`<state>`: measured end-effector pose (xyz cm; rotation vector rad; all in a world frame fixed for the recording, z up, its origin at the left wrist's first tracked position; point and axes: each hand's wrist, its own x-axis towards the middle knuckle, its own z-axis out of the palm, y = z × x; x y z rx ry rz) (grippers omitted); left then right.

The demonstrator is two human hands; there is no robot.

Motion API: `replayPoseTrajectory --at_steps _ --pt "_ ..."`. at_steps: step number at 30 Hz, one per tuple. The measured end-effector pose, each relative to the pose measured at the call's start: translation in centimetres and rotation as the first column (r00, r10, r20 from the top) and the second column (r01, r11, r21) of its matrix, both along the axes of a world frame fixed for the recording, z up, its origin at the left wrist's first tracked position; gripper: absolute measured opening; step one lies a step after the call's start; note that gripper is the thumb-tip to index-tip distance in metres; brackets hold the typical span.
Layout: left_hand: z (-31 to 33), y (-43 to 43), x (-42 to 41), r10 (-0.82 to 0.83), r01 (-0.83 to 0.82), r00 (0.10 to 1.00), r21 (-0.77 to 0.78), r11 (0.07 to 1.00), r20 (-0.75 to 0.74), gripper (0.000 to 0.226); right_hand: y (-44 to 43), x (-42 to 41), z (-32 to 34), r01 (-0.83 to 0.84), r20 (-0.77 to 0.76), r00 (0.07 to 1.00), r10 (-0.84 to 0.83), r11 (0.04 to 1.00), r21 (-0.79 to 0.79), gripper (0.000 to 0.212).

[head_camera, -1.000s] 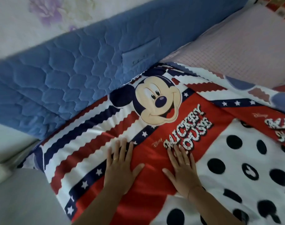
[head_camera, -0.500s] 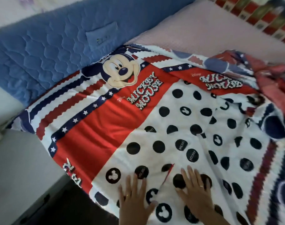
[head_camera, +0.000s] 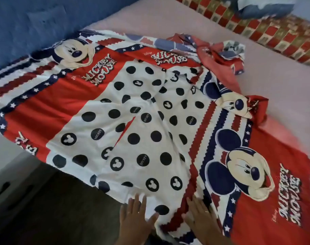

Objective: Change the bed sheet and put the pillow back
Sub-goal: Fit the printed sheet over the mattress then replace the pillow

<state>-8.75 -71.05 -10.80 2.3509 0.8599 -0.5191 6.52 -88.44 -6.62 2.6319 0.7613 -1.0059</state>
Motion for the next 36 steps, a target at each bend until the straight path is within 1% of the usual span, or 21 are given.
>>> replayPoseTrajectory --at_steps 1,2,3,4,5,6,7,9,10,11,12,13,15,17,18,20,21,24,27,30,36 --pt "-0.3 -2.0 0.0 -0.003 0.005 0.998 -0.041 0.999 0.058 0.085 -1.3 0.2 0.3 -0.030 0.001 1.000 0.030 0.999 0.029 0.105" --pt "-0.5 -3.6 0.2 -0.006 0.009 0.991 -0.020 1.000 0.136 0.075 -2.3 0.4 1.0 -0.029 0.014 1.000 0.028 0.999 0.034 0.095" --pt "-1.2 -5.3 0.8 -0.011 0.012 0.981 -0.007 1.000 0.194 0.072 -3.2 0.9 1.7 -0.010 0.026 1.000 0.008 0.999 0.044 0.094" --pt "-1.1 -6.8 1.5 -0.015 0.018 0.970 -0.008 1.000 0.242 0.072 -4.4 1.5 1.9 -0.005 0.025 1.000 0.004 0.999 0.050 0.102" --pt "0.1 -7.9 2.4 -0.017 0.023 0.969 -0.019 1.000 0.248 0.072 -5.1 2.1 2.5 -0.006 -0.002 1.000 0.006 0.997 0.081 0.111" --pt "0.7 -9.1 3.1 -0.027 0.037 0.973 -0.036 0.999 0.230 0.071 -6.3 2.7 3.1 0.003 -0.014 1.000 -0.002 0.995 0.100 0.113" --pt "1.3 -10.5 3.9 -0.044 0.057 0.977 -0.058 0.997 0.206 0.071 -7.3 3.5 3.6 -0.029 0.020 0.999 0.027 0.989 0.143 0.107" --pt "1.9 -13.5 5.2 -0.066 0.076 0.976 -0.038 0.996 0.210 0.070 -9.8 4.8 4.6 -0.074 0.034 0.997 0.069 0.987 0.142 0.080" --pt "1.8 -15.2 5.9 -0.071 0.075 0.973 -0.014 0.997 0.220 0.068 -11.4 5.5 5.1 -0.013 -0.003 1.000 0.014 0.993 0.115 0.071" --pt "1.8 -17.0 6.6 -0.069 0.070 0.972 0.005 0.998 0.225 0.068 -13.7 6.5 4.6 -0.025 0.042 0.999 0.019 0.988 0.154 0.066" --pt "1.7 -18.8 7.5 -0.061 0.059 0.972 0.018 0.998 0.226 0.068 -15.8 7.6 4.2 -0.046 0.021 0.999 0.044 0.988 0.145 0.066" --pt "1.7 -20.6 8.6 -0.046 0.044 0.978 0.014 0.999 0.202 0.070 -18.1 8.8 3.6 -0.054 -0.003 0.999 0.055 0.993 0.102 0.068" --pt "1.9 -24.1 11.0 -0.015 0.011 0.984 0.020 1.000 0.179 0.074 -21.9 10.8 3.4 -0.060 0.013 0.998 0.059 0.991 0.115 0.071" --pt "2.2 -27.8 13.3 -0.012 0.005 0.988 0.047 0.999 0.152 0.077 -25.7 13.3 2.2 -0.103 0.063 0.993 0.099 0.992 0.075 0.072" --pt "2.4 -29.7 14.3 -0.019 0.010 0.990 0.064 0.998 0.137 0.076 -27.8 14.2 1.5 -0.144 0.067 0.988 0.140 0.988 0.060 0.074" --pt "2.5 -33.8 15.4 -0.014 0.007 0.993 0.061 0.998 0.119 0.075 -30.4 15.1 3.2 -0.209 0.047 0.977 0.206 0.976 0.061 0.077" --pt "2.6 -35.6 15.7 -0.005 -0.001 0.993 0.057 0.998 0.118 0.074 -31.6 15.9 3.6 -0.237 -0.011 0.971 0.237 0.970 0.047 0.083" --pt "2.7 -40.8 15.9 0.036 -0.035 0.992 -0.005 0.999 0.120 0.073 -35.4 17.8 3.8 -0.375 -0.001 0.926 0.378 0.919 0.120 0.099" --pt "2.3 -44.2 15.1 0.058 -0.053 0.997 -0.091 0.994 0.053 0.072 -37.3 18.6 3.5 -0.421 0.010 0.907 0.422 0.904 0.073 0.102" --pt "1.0 -46.7 14.0 0.063 -0.061 0.997 -0.074 0.995 0.039 0.082 -38.3 18.6 2.9 -0.478 -0.024 0.878 0.479 0.878 0.026 0.110" --pt "-0.6 -49.3 13.0 0.041 -0.042 0.998 0.030 0.999 0.043 0.092 -39.3 18.2 1.3 -0.571 -0.022 0.820 0.572 0.819 0.058 0.119"
